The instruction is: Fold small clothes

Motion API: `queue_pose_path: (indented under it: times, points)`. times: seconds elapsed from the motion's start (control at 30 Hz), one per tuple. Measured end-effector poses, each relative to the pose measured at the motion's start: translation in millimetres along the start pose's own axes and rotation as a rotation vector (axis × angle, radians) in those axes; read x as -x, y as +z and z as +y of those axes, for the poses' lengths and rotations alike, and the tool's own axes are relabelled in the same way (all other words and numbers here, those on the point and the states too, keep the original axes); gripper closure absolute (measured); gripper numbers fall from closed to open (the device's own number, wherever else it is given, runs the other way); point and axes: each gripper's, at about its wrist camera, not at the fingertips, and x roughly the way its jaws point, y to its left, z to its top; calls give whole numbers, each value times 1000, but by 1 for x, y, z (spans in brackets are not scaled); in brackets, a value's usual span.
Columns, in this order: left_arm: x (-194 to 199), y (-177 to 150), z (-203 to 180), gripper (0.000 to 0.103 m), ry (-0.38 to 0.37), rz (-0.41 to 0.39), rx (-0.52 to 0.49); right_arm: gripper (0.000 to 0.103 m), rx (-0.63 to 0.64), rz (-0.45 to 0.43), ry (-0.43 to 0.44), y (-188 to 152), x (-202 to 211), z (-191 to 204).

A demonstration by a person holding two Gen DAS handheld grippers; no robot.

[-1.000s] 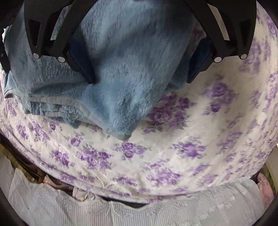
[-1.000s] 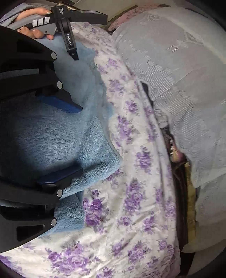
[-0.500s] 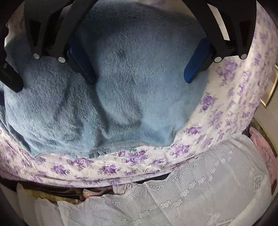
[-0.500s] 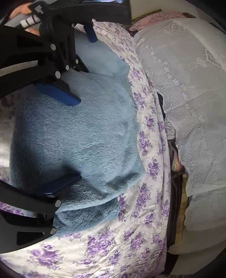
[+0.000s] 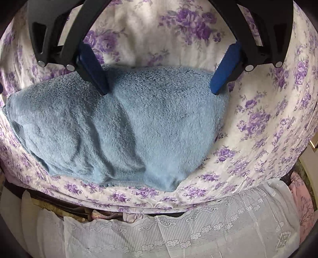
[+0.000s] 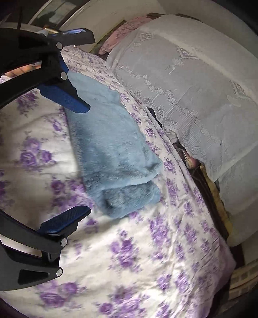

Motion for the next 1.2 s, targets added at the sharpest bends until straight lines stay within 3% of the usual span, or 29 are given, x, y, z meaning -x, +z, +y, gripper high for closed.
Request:
queue_pose_path:
  times: [0.17, 0.37, 0.43, 0.57, 0.73, 0.93, 1.0, 1.2]
  points:
    - [5, 10, -6, 4, 18, -6, -21, 8, -83, 58, 25, -6, -10, -15]
    - [3, 42, -22, 4, 27, -11, -21, 9, -165, 46, 57, 6, -28, -26]
    - [-10, 55, -27, 4, 36, 21, 8, 12, -187, 42, 57, 13, -38, -27]
    - [-41, 55, -35, 4, 39, 94, 21, 29, -218, 32, 45, 25, -58, -30]
    - [-42, 38, -45, 4, 98, -5, -2, 42, -267, 0, 102, 34, -74, -30]
    - [-43, 38, -34, 4, 41, -7, 43, 43, -288, -2, 125, 36, -79, -24]
    - [-41, 39, -33, 4, 33, -8, 46, 56, -336, 3, 136, 32, -80, -36]
    - [-42, 39, -36, 4, 44, -10, 39, 56, -353, 12, 169, 22, -70, -38]
